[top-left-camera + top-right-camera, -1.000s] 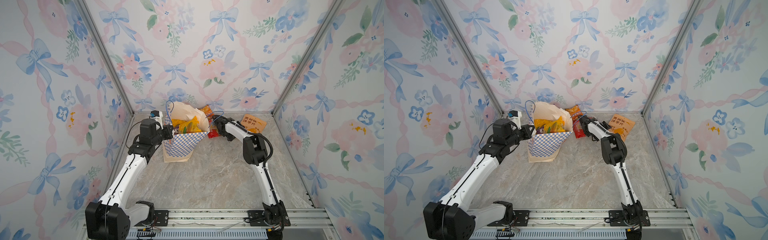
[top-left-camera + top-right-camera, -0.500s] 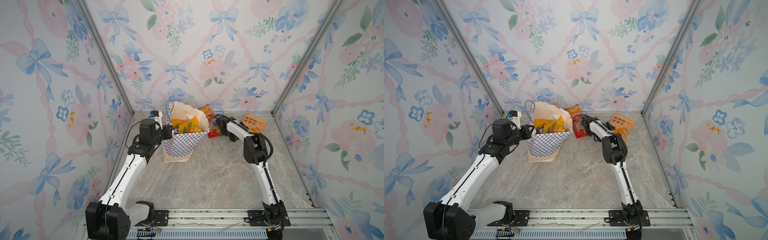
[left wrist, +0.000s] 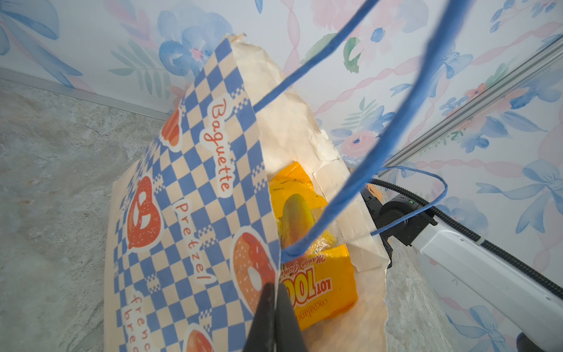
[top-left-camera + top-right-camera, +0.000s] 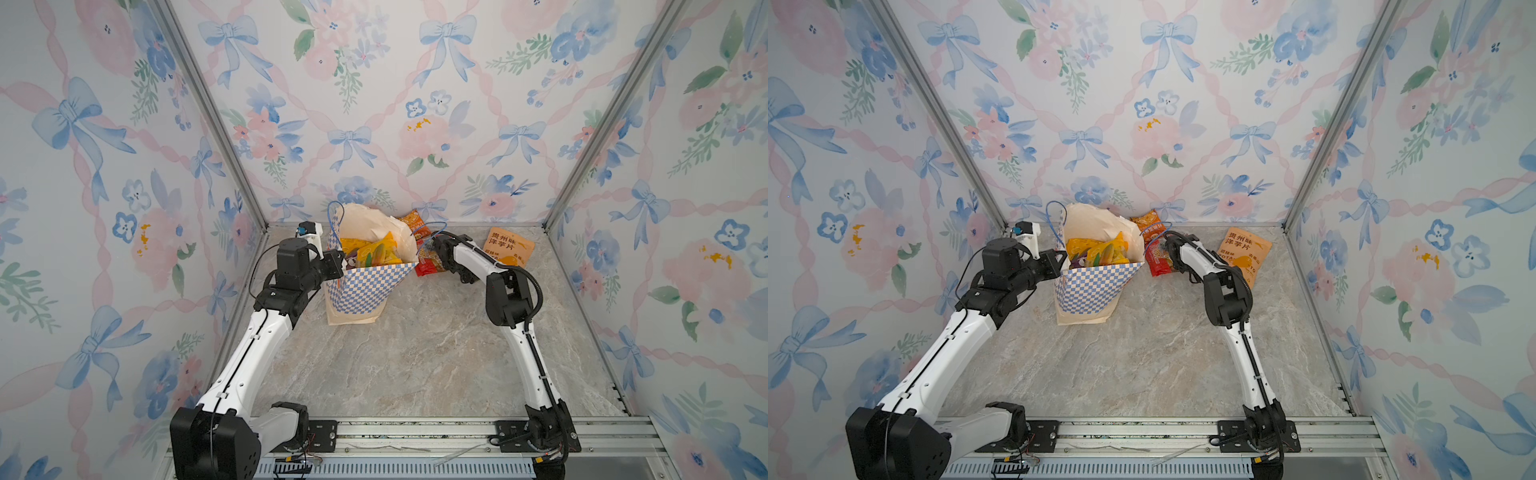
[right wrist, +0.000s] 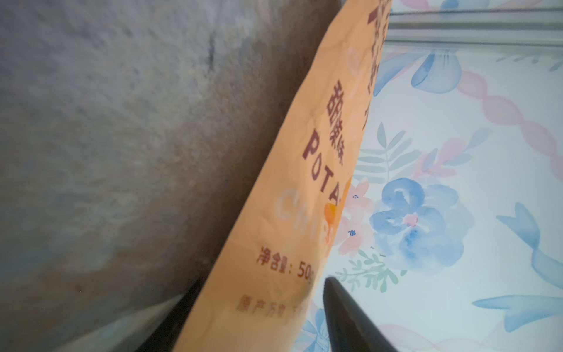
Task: Place the snacks into the paper bag
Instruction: Pick up the snack from the top-right of the table.
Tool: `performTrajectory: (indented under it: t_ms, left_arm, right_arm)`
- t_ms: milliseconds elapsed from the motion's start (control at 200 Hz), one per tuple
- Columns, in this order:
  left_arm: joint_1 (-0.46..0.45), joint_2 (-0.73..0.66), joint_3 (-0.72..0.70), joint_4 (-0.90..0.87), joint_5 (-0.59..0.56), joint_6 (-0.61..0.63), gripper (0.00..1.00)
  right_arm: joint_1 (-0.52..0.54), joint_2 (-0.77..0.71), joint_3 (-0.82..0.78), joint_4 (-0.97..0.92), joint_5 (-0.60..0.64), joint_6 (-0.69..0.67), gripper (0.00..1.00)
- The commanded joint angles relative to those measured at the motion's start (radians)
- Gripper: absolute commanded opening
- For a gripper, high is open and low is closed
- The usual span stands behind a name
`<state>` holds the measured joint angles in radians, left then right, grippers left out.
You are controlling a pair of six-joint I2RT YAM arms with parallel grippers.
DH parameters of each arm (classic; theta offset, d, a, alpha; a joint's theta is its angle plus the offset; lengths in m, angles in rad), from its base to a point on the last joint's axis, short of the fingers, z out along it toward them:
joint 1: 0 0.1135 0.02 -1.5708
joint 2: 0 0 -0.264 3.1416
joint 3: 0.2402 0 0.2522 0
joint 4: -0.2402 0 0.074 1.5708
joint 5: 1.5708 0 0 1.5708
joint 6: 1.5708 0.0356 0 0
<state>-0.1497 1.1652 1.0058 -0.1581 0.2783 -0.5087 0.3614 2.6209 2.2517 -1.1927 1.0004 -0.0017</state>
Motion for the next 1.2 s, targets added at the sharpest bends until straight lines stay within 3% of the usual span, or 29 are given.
performTrajectory:
  t_ms: [0,90,300,540,660,885,1015,1195]
  left_arm:
    - [0.011,-0.028,-0.016,0.008,0.006,0.024,0.0]
    - [0.013,-0.031,-0.016,0.007,0.007,0.023,0.0]
    - [0.018,-0.039,-0.023,0.007,0.006,0.022,0.0]
    - [0.021,-0.052,-0.027,0.006,0.002,0.023,0.0]
    - [0.022,-0.05,-0.027,0.006,0.004,0.023,0.0]
    - [0.022,-0.047,-0.026,0.007,0.009,0.021,0.0]
    - [0.024,-0.049,-0.026,0.008,0.008,0.02,0.0]
    - [0.024,-0.046,-0.026,0.008,0.01,0.02,0.0]
  right_arm:
    - [-0.016,0.047,0.015,-0.058,-0.1,0.006,0.5]
    - [-0.019,0.048,0.012,-0.076,-0.108,0.003,0.24]
    - [-0.031,0.022,-0.006,-0.063,-0.122,0.003,0.0]
    - [-0.037,-0.02,-0.045,-0.039,-0.145,0.012,0.0]
    - [-0.043,-0.094,-0.09,-0.021,-0.216,0.025,0.0]
    - [-0.093,-0.293,-0.164,0.015,-0.458,0.053,0.0]
    - [-0.149,-0.399,-0.204,0.028,-0.707,0.071,0.0]
    - [-0.211,-0.514,-0.276,0.095,-0.919,0.096,0.0]
